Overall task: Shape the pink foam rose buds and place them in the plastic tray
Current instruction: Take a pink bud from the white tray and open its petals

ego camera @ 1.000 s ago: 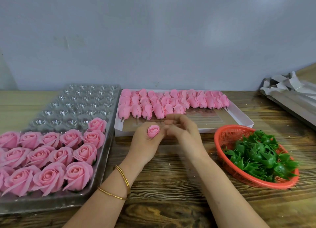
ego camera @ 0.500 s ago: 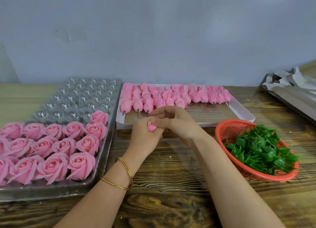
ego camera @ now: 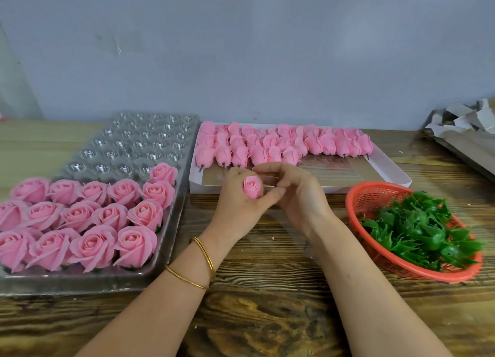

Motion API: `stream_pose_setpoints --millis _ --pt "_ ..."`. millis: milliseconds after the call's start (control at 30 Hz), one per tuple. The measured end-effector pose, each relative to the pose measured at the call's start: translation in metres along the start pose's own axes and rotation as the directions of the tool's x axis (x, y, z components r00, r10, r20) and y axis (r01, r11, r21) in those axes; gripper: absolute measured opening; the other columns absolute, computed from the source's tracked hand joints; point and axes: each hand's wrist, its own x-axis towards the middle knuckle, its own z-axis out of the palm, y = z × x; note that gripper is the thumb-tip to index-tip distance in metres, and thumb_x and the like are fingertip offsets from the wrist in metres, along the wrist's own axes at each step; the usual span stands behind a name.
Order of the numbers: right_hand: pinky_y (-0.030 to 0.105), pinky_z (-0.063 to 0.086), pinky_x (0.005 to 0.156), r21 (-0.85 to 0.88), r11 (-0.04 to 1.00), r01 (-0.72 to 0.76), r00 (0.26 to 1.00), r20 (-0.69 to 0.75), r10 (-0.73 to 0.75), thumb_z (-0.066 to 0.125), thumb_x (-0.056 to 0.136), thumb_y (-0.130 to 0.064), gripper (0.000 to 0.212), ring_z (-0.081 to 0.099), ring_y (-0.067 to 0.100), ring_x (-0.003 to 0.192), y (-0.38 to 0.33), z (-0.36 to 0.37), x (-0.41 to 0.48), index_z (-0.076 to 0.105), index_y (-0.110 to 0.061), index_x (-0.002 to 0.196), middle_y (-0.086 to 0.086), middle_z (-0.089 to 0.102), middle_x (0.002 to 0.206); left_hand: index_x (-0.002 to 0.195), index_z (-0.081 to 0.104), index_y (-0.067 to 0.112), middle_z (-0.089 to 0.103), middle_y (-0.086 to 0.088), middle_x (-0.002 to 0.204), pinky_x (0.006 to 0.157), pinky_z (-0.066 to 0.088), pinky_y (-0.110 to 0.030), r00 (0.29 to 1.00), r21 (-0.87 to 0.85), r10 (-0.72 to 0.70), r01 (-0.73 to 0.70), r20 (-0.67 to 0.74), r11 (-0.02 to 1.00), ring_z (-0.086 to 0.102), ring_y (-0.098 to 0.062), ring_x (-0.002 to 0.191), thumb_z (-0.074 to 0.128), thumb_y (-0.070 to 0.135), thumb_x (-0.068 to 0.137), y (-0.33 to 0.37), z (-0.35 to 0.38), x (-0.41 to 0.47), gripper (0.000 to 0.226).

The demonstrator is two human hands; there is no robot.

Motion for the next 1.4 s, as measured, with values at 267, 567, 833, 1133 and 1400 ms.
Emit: stream_pose_setpoints --millis 267,567,833,1133,1400 --pt "0.046 0.056 0.087 -0.294 0.952 0.087 0.983 0.178 -0.035 0.059 0.062 0.016 0.054 0.066 0.025 0.098 0.009 0.000 -0.005 0.059 0.003 0.114 0.021 0.066 0.101 0.063 0.063 0.021 0.061 -0.003 0.066 0.059 0.051 -0.024 0.993 -0.290 -0.100 0.076 -0.067 0.954 0.060 -0.008 0.063 0.070 0.017 0.085 -0.002 -0.005 0.004 0.023" --pt "0.027 0.058 0.076 -0.506 0.835 0.216 0.972 0.027 -0.235 0.079 0.063 0.018 0.061 0.070 0.016 0.092 0.020 0.013 -0.005 0.059 -0.008 0.114 0.010 0.071 0.103 0.092 0.071 0.007 0.073 -0.012 0.087 0.073 0.057 -0.033 0.986 -0.364 -0.163 0.168 0.043 0.916 0.071 -0.021 0.086 0.077 0.032 0.071 -0.007 -0.006 0.006 0.033" --pt "0.041 0.057 0.090 -0.455 0.879 0.143 0.990 0.078 -0.120 0.065 0.073 0.024 0.063 0.068 0.022 0.104 0.014 0.009 -0.008 0.049 -0.003 0.128 0.009 0.067 0.111 0.082 0.073 0.018 0.074 -0.001 0.080 0.072 0.055 -0.024 0.978 -0.294 -0.157 0.192 0.140 0.936 0.070 -0.011 0.079 0.078 0.025 0.073 -0.010 -0.009 0.008 0.012" --pt "0.032 0.055 0.086 -0.476 0.853 0.213 0.977 0.089 -0.194 0.065 0.069 0.026 0.057 0.065 0.020 0.096 0.019 0.013 -0.006 0.054 0.004 0.121 0.023 0.067 0.111 0.101 0.069 0.010 0.071 -0.015 0.094 0.081 0.057 -0.035 0.988 -0.255 -0.133 0.148 0.073 0.955 0.069 -0.025 0.091 0.059 0.036 0.092 -0.016 -0.004 0.009 0.029" --pt "0.034 0.058 0.082 -0.435 0.878 0.201 0.978 0.039 -0.205 0.071 0.069 0.021 0.066 0.067 0.020 0.100 0.021 0.011 -0.003 0.051 -0.004 0.126 0.015 0.067 0.114 0.102 0.069 0.005 0.073 -0.012 0.095 0.089 0.055 -0.044 0.989 -0.260 -0.109 0.132 0.100 0.957 0.070 -0.023 0.093 0.065 0.043 0.079 -0.009 -0.007 0.007 0.046"
